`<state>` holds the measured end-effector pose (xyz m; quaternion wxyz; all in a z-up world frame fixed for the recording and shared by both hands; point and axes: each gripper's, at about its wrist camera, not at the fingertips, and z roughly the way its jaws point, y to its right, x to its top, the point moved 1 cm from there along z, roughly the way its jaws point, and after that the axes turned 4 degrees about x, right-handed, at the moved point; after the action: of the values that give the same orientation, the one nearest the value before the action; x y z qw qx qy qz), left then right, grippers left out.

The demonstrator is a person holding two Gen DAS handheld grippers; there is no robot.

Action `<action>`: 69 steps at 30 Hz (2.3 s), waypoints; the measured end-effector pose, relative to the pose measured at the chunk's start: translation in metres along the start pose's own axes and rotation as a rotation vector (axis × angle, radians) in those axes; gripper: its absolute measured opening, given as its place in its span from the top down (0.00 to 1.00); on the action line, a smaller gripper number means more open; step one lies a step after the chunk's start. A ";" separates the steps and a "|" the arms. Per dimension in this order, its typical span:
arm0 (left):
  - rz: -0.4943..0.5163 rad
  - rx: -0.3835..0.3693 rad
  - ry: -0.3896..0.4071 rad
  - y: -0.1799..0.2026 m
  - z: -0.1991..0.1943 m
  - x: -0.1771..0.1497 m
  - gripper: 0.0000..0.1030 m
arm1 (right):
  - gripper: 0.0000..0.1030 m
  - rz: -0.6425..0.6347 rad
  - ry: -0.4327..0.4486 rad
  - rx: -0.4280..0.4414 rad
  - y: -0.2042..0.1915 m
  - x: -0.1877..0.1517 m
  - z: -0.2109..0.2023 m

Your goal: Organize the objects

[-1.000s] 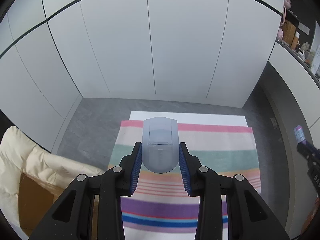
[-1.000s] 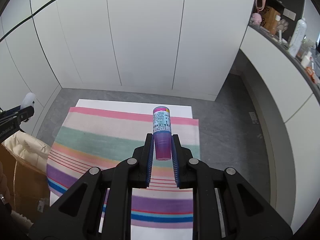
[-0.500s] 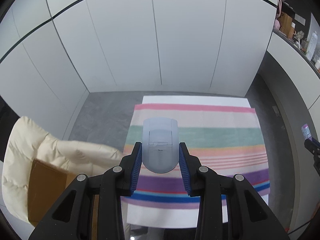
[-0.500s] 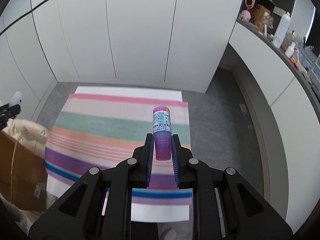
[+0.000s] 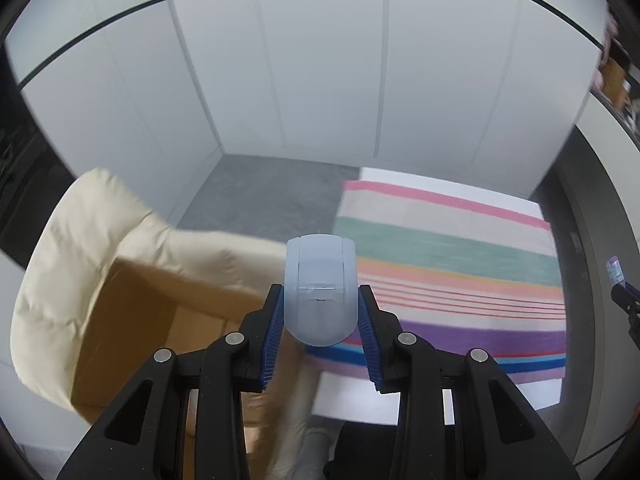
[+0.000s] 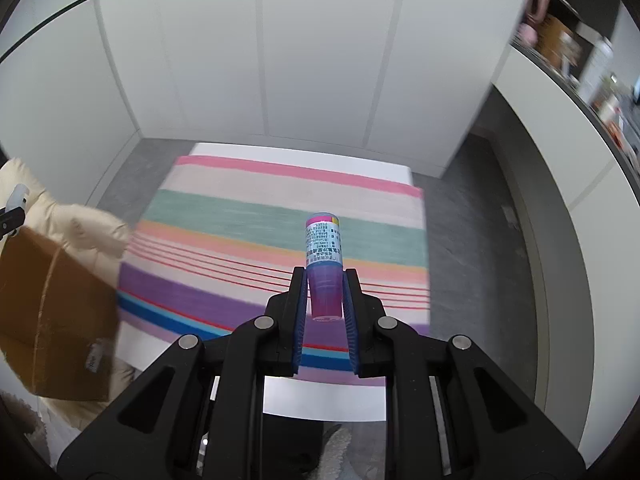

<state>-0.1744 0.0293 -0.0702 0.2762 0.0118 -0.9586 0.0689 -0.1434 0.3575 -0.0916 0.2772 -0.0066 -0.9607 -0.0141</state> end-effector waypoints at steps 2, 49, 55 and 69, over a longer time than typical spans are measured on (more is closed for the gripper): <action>-0.032 0.025 -0.008 -0.027 0.001 -0.008 0.65 | 0.83 -0.040 0.005 0.024 -0.029 0.004 0.000; -0.318 0.126 -0.176 -0.259 0.039 -0.094 0.07 | 0.00 -0.479 -0.189 0.300 -0.417 -0.043 0.010; -0.185 0.054 -0.101 -0.227 -0.024 -0.073 0.03 | 0.07 -0.363 -0.117 0.267 -0.368 -0.041 -0.046; 0.026 -0.057 -0.184 -0.159 -0.126 -0.084 0.01 | 0.07 0.121 -0.110 0.138 -0.257 -0.070 -0.189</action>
<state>-0.0267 -0.1121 0.0107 0.1862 -0.0023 -0.9815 0.0436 0.0112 0.0946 0.0244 0.2244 -0.0463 -0.9709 0.0692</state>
